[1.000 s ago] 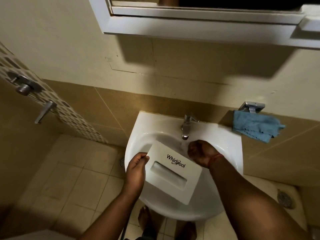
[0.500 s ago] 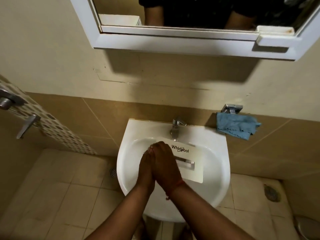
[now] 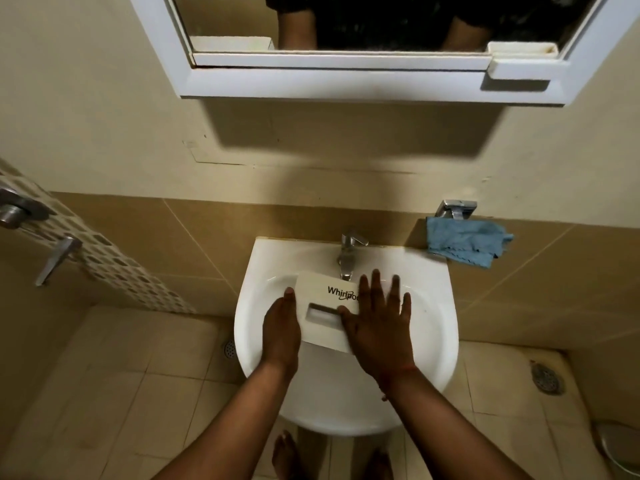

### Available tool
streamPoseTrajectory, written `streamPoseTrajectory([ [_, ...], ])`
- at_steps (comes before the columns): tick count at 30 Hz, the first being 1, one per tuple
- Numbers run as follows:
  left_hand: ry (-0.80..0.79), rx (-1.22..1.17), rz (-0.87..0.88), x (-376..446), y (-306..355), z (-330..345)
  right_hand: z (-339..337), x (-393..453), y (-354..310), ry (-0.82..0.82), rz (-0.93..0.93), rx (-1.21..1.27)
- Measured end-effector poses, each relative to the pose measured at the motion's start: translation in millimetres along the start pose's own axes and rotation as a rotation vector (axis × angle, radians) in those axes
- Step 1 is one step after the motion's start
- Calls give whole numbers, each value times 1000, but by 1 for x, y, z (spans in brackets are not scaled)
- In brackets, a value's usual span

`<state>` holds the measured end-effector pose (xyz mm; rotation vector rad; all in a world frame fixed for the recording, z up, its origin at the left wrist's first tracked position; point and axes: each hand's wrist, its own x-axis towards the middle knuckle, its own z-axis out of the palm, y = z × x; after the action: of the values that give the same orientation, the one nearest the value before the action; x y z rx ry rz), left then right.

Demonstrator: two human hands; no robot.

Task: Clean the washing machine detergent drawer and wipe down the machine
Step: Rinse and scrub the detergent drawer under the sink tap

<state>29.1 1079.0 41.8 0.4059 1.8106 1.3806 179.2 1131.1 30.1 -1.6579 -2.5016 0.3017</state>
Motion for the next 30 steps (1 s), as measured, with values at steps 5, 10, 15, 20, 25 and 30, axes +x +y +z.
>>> streamPoseTrajectory([
  [5, 12, 25, 11, -14, -2, 10, 7, -10, 1, -37, -277, -26],
  [10, 97, 62, 63, -24, 2, 18, -7, 11, 43, -197, -19, 127],
  [15, 167, 65, 36, -24, 6, 15, -40, 62, 21, -65, 34, 378],
  [20, 253, -51, 15, -33, 8, 13, -59, 124, 3, -251, 0, 329],
  [25, 363, -95, 36, -42, 11, 6, -56, 124, -20, -288, 29, 281],
  [30, 351, -124, 25, -47, 12, -2, -58, 100, -9, -346, 29, 544],
])
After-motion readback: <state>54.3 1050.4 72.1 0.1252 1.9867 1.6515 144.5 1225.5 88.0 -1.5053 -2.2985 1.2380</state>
